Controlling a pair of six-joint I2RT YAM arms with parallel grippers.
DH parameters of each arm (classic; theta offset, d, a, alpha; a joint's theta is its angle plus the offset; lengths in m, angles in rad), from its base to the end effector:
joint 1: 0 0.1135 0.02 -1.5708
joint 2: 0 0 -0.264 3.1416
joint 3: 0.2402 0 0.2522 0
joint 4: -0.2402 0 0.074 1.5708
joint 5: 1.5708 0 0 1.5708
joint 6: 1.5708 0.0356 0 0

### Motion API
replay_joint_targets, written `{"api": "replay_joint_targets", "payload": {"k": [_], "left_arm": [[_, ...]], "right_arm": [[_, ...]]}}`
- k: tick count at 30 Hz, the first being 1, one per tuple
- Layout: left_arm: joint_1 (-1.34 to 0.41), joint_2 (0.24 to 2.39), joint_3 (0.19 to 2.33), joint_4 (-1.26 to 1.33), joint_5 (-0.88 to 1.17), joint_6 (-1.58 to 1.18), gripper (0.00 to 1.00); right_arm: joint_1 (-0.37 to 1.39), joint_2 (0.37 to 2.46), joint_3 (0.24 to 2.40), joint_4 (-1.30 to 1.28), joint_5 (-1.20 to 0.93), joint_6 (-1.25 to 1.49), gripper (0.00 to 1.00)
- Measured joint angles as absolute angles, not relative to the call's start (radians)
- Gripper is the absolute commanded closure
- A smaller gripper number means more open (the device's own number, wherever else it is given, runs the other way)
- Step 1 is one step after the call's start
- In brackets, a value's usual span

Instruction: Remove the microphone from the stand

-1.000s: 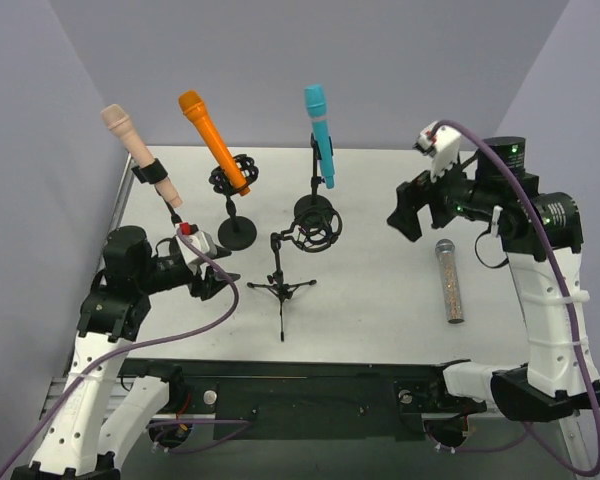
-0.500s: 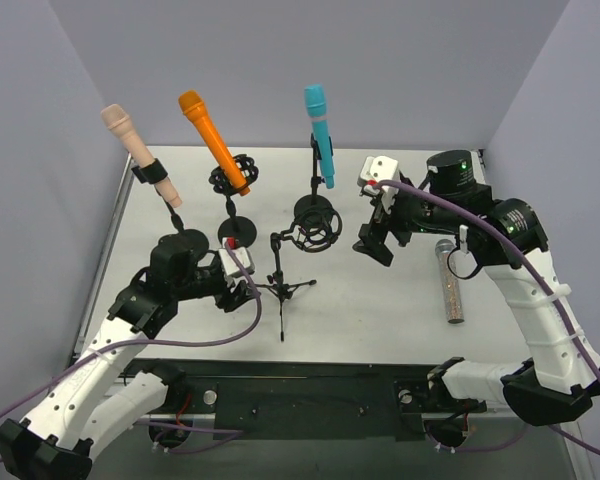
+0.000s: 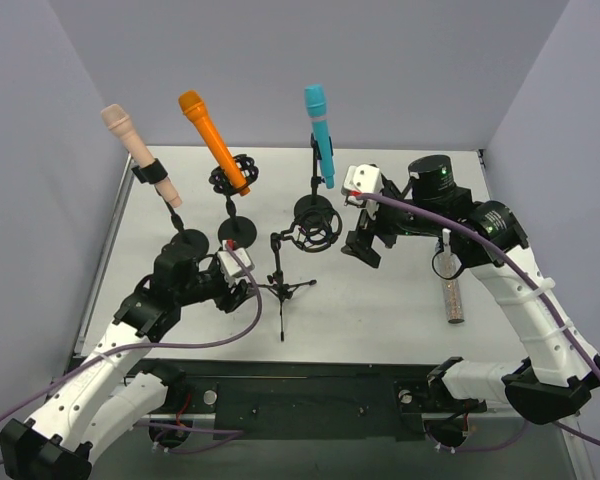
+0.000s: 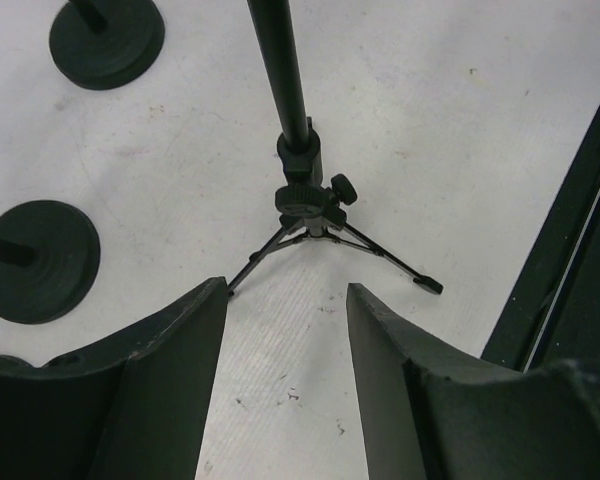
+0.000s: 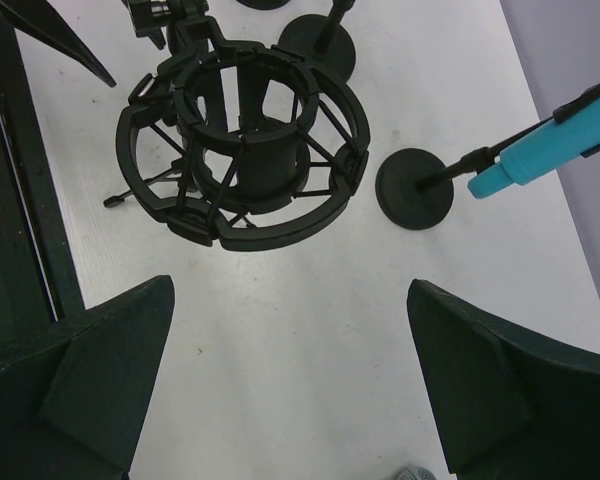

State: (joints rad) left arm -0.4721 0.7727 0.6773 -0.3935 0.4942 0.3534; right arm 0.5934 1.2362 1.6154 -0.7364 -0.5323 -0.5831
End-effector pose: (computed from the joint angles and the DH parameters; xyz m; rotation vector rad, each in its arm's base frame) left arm 0.1469 -0.0940 0.2847 1.0920 1.7297 -0.5814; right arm 0.1861 0.1473 0.4727 -1.3369 1.3642 0.5183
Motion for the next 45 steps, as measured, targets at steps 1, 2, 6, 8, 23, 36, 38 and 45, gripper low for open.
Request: {"api": "replay_joint_targets", "payload": {"k": [1, 2, 6, 8, 23, 36, 38, 45], "left_arm": [[-0.472, 0.773, 0.663, -0.385, 0.495, 0.347, 0.42], [-0.472, 0.774, 0.65, -0.377, 0.495, 0.342, 0.43], [-0.472, 0.785, 0.617, -0.322, 0.501, 0.323, 0.44], [-0.472, 0.787, 0.603, -0.278, 0.512, 0.321, 0.44], [-0.523, 0.905, 0.514, 0.022, 0.546, 0.28, 0.55], [-0.531, 0.91, 0.507, 0.093, 0.557, 0.26, 0.78], [-0.531, 0.91, 0.507, 0.093, 0.557, 0.254, 0.92], [-0.512, 0.92, 0.508, 0.103, 0.577, 0.17, 1.0]], "right_arm": [[0.596, 1.238, 1.611, -0.734, -0.532, -0.579, 0.04], [0.599, 1.24, 1.61, -0.731, -0.532, -0.577, 0.04], [0.617, 1.242, 1.61, -0.71, -0.532, -0.574, 0.04], [0.622, 1.246, 1.611, -0.707, -0.532, -0.574, 0.04], [0.644, 1.283, 1.612, -0.715, -0.528, -0.585, 0.03], [0.651, 1.287, 1.614, -0.716, -0.501, -0.606, 0.02], [0.653, 1.287, 1.625, -0.719, -0.496, -0.606, 0.02], [0.683, 1.287, 1.65, -0.735, -0.476, -0.604, 0.02]]}}
